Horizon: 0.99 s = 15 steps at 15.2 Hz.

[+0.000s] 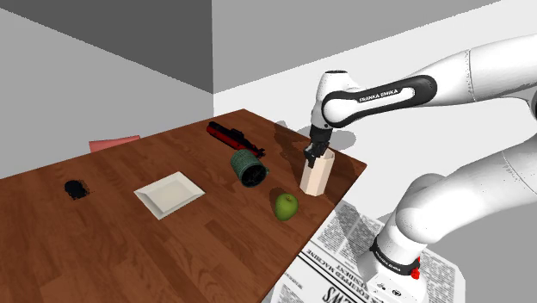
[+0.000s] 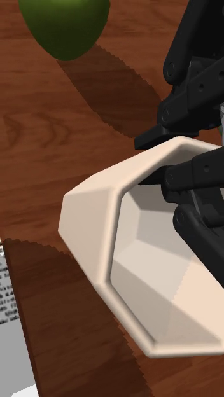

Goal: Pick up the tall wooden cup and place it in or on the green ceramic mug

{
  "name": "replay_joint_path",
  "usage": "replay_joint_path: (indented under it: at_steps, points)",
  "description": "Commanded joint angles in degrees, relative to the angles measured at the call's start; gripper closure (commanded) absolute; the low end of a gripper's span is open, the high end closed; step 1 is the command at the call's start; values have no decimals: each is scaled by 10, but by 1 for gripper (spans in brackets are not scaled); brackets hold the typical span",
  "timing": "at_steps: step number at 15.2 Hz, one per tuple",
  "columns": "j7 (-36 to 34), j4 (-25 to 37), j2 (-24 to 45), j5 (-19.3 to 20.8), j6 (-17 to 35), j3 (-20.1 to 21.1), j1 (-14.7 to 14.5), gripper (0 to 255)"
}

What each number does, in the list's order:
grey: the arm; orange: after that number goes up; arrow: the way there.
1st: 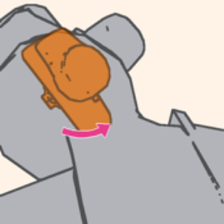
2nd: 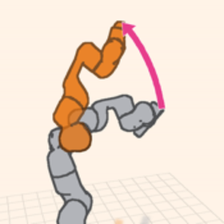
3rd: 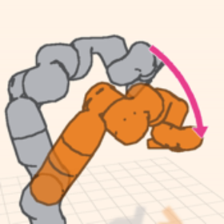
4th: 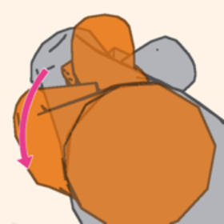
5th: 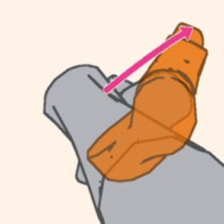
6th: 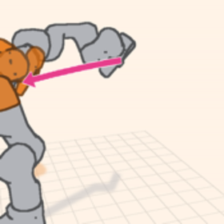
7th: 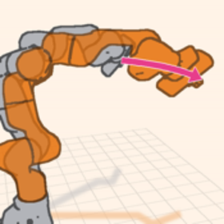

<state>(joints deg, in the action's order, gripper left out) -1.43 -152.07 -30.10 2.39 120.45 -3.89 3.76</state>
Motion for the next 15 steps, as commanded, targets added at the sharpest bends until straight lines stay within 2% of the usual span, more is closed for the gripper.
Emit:
replay_joint_path:
  at_steps: [1, 15]
  points:
    - [0, 12, -7, 0, -19, 1, 0, 255]
    - [0, 99, -39, -3, -137, 5, -1, 255]
